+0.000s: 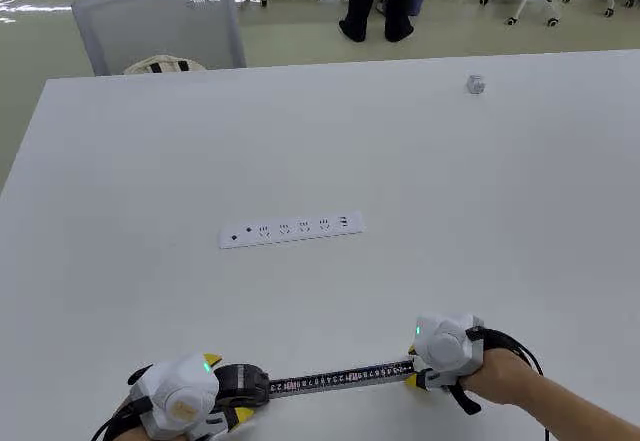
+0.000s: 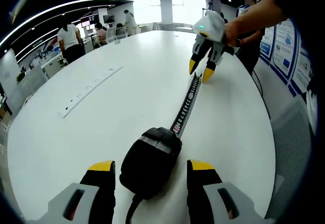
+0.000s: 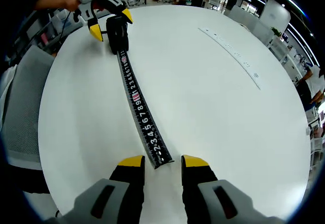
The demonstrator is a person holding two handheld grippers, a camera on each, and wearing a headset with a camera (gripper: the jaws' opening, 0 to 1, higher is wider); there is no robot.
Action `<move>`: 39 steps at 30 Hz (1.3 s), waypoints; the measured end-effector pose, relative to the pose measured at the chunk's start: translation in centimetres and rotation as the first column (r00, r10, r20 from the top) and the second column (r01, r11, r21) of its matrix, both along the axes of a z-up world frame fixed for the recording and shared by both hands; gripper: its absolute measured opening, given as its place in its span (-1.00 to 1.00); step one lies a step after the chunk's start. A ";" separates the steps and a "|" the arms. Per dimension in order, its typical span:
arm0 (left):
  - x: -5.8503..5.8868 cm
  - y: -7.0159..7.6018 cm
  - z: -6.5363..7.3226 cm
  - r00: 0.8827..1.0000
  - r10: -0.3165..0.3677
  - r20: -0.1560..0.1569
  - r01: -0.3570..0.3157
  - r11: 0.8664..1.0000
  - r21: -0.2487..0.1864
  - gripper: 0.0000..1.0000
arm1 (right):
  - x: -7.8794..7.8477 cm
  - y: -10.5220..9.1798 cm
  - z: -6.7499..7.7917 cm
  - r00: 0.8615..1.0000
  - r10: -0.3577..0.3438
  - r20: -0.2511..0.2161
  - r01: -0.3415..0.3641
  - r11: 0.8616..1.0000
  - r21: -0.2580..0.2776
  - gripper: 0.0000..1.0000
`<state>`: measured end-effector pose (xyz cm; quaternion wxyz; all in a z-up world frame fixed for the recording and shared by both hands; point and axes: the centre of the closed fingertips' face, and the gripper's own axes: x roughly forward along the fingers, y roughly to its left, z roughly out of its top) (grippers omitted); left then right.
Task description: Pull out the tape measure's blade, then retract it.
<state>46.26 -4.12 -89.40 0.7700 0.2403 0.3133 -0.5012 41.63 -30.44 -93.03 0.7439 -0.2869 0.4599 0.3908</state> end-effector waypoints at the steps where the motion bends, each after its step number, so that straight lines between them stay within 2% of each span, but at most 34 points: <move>1: 0.0 0.1 0.1 1.000 0.008 0.001 -0.008 1.000 -0.001 0.09 | -0.1 0.0 0.1 1.000 -0.004 0.004 0.004 1.000 0.005 -0.42; 5: 0.0 0.3 0.5 0.998 0.063 -0.001 -0.063 0.998 -0.022 0.14 | -0.4 0.1 0.4 0.998 -0.068 0.011 0.067 0.997 0.038 -0.39; 11: -0.6 0.7 0.9 0.992 0.129 -0.011 -0.129 0.991 -0.037 0.19 | -0.1 0.3 0.9 0.980 -0.197 0.021 0.192 0.973 0.128 -0.34; 13: -0.8 1.0 0.8 0.987 0.157 -0.014 -0.158 0.987 -0.036 0.19 | 0.0 0.3 1.2 0.973 -0.230 0.027 0.224 0.964 0.147 -0.34; 16: -1.0 1.5 1.0 0.982 0.189 -0.012 -0.189 0.981 -0.036 0.21 | -0.3 0.7 1.5 0.970 -0.243 0.029 0.235 0.959 0.158 -0.32; 17: -1.0 1.7 1.0 0.979 0.205 -0.017 -0.206 0.978 -0.034 0.21 | -0.4 0.9 1.5 0.966 -0.259 0.026 0.251 0.953 0.169 -0.31; 21: -1.0 2.3 1.3 0.965 0.260 -0.029 -0.261 0.964 -0.055 0.26 | -0.8 1.2 1.5 0.955 -0.296 0.022 0.287 0.940 0.185 -0.26; 22: -1.0 2.4 1.4 0.959 0.281 -0.035 -0.282 0.957 -0.065 0.27 | -0.8 1.3 1.6 0.948 -0.316 0.021 0.306 0.931 0.197 -0.25; 24: -1.1 2.5 1.4 0.957 0.288 -0.037 -0.289 0.955 -0.069 0.28 | -0.9 1.4 1.6 0.942 -0.335 0.023 0.324 0.924 0.203 -0.23; 27: -1.2 2.7 1.6 0.945 0.324 -0.046 -0.327 0.942 -0.078 0.31 | -1.1 1.5 2.1 0.922 -0.388 0.016 0.375 0.900 0.223 -0.18; 28: -1.3 2.7 1.6 0.943 0.330 -0.046 -0.332 0.940 -0.079 0.32 | -1.2 1.6 2.2 0.919 -0.395 0.015 0.381 0.896 0.227 -0.17; 30: -1.6 2.7 1.8 0.940 0.337 -0.046 -0.340 0.937 -0.087 0.33 | -1.1 1.5 2.6 0.903 -0.430 0.018 0.412 0.875 0.253 -0.17; 34: -1.9 2.5 1.8 0.935 0.352 -0.052 -0.355 0.930 -0.093 0.35 | -1.2 1.4 3.1 0.884 -0.467 0.017 0.446 0.854 0.268 -0.16; 36: -2.0 2.5 2.0 0.927 0.370 -0.060 -0.375 0.922 -0.099 0.37 | -1.4 1.5 3.2 0.869 -0.495 0.008 0.473 0.836 0.279 -0.14; 39: -2.2 2.5 2.3 0.920 0.386 -0.062 -0.391 0.914 -0.108 0.40 | -1.9 1.8 3.4 0.859 -0.512 0.006 0.490 0.824 0.284 -0.13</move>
